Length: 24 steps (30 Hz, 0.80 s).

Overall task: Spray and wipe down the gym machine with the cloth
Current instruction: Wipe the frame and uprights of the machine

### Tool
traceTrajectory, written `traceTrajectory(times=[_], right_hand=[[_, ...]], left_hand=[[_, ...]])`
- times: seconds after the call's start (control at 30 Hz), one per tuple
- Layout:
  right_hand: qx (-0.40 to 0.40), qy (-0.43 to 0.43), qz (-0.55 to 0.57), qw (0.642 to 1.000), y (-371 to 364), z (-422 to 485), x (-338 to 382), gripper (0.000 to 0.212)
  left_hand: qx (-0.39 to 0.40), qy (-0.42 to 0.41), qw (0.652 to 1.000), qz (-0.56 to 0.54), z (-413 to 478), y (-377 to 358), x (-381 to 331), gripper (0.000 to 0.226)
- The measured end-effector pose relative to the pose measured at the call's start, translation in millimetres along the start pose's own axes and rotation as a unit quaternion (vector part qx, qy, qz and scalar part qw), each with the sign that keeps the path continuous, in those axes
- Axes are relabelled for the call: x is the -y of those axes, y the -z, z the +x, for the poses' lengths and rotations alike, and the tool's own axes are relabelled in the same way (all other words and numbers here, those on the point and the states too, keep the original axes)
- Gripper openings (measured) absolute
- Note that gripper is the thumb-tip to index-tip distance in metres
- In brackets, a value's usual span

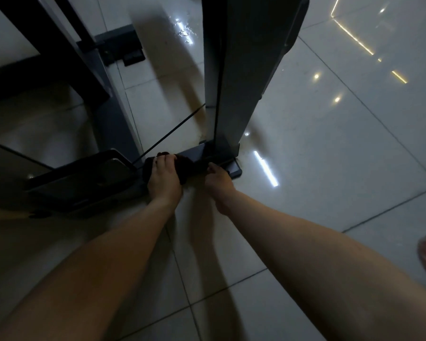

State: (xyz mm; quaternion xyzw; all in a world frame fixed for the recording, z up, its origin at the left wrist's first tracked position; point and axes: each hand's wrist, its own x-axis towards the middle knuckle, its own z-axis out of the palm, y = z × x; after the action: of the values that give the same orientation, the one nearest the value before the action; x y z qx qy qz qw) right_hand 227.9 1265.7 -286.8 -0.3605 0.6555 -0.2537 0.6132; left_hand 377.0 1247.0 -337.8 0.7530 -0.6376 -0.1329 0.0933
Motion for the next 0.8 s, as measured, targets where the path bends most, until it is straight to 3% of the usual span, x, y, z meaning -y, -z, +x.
traceTrajectory(times=[0.1,0.23,0.3,0.47,0.57,0.7,0.8], right_hand=[[-0.006,0.015,-0.02,1.0,20,-1,-3,0.046],[-0.026,0.001,-0.024,0.999,45,-5,-7,0.048],[-0.036,-0.001,-0.019,0.999,57,-9,-9,0.049],[-0.038,-0.013,0.019,0.999,63,-8,-12,0.041],[-0.003,-0.001,0.102,0.995,49,-6,-13,0.02],[0.024,-0.011,0.213,0.977,37,-2,-14,0.017],[0.009,-0.005,0.245,0.969,40,9,-17,0.025]], left_hand=[[0.008,-0.027,0.999,-0.019,10,-7,-32,0.052],[-0.018,-0.042,0.995,-0.083,18,-14,-77,0.035],[-0.013,-0.038,0.997,-0.068,18,-14,-86,0.038],[-0.019,-0.003,0.986,-0.163,7,1,-83,0.026],[0.018,0.032,0.956,-0.291,-10,5,-94,0.038],[0.105,0.097,0.888,-0.437,-22,8,-101,0.054],[0.116,0.067,0.911,-0.39,-20,11,-97,0.067]])
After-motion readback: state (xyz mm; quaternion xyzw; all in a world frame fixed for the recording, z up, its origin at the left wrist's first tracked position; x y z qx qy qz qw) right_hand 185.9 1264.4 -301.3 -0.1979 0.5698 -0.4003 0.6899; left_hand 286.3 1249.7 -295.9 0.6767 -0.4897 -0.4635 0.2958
